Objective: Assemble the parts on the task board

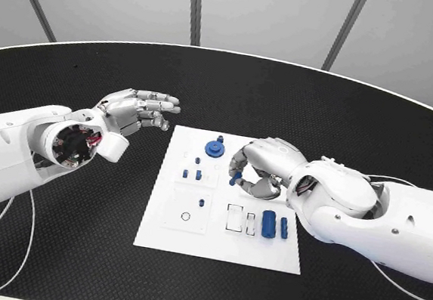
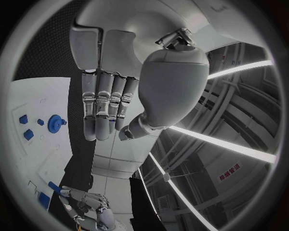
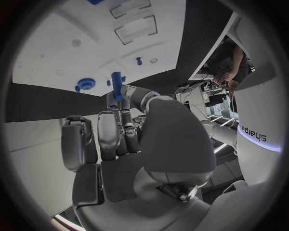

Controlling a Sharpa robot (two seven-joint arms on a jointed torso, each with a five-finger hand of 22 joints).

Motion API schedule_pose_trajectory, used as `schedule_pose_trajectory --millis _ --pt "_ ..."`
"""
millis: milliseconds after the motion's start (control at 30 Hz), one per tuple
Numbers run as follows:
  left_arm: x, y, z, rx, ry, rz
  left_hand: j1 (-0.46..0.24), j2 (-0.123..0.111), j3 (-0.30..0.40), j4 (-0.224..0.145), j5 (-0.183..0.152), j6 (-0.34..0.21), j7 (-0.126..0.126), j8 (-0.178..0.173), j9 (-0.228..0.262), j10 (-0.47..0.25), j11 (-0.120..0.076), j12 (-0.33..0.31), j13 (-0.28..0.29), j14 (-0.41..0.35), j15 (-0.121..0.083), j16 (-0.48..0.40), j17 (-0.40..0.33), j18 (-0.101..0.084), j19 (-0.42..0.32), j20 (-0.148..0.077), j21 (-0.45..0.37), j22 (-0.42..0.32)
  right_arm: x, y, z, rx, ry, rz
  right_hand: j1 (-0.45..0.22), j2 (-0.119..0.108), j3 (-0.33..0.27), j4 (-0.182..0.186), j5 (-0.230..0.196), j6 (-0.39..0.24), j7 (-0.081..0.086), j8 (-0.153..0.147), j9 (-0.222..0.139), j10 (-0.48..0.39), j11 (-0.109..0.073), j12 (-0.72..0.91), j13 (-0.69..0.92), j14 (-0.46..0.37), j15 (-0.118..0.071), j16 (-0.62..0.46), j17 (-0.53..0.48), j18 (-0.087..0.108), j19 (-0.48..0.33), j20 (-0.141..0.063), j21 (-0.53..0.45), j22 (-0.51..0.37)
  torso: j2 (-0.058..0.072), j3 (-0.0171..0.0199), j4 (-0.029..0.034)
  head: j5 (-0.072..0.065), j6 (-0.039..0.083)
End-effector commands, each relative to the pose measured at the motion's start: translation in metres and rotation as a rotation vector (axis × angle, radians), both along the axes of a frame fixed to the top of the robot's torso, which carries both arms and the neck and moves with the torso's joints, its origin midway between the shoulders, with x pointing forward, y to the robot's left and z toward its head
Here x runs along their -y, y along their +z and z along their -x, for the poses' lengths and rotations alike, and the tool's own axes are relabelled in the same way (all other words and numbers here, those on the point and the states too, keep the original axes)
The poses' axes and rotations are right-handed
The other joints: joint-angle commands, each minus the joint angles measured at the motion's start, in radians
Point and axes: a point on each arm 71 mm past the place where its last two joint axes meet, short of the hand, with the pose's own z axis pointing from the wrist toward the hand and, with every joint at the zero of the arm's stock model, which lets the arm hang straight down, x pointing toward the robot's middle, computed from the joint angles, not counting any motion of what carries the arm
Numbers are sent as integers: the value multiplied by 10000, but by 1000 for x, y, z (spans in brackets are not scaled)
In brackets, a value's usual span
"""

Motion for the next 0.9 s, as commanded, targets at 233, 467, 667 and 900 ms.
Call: schedule_pose_trajectory --millis 233,467,667,900 --pt "5 0 0 -12 -134 39 81 4 -32 -34 -15 10 65 42 -10 25 7 -8 -11 -41 8 -58 -10 138 -64 -7 11 17 -60 -1 8 51 1615 -608 128 105 119 -23 85 44 20 39 25 395 -318 -5 275 288 -95 64 1 -167 627 -73 -5 2108 39 -22 47 209 26" --pt "8 0 -1 -21 -192 50 81 4 -32 -34 -15 10 65 42 -10 25 7 -8 -11 -41 8 -58 -10 138 -64 -7 11 17 -85 -21 10 -351 2254 -564 129 107 143 -36 87 28 32 33 32 386 -310 -22 284 286 -91 64 -5 -163 620 -73 -20 2100 28 -52 72 339 -20" --pt "11 0 -1 -27 -256 67 81 4 -32 -34 -15 10 65 42 -10 25 7 -8 -11 -41 8 -58 -10 138 -64 -7 11 17 -94 -38 11 -719 2472 -385 124 99 152 -44 90 18 42 29 38 379 -303 -34 290 284 -87 61 -15 -159 613 -72 -36 2091 25 -45 81 389 -53" --pt "12 -1 -1 -39 -289 70 90 21 -48 -30 -14 -8 81 38 -25 15 19 -13 -30 -43 14 -67 -29 136 -72 -7 20 27 -97 -52 11 -1028 2498 -167 127 103 171 -56 102 5 51 24 44 373 -297 -46 298 283 -83 62 -17 -159 611 -70 -40 2090 19 -30 71 423 -77"
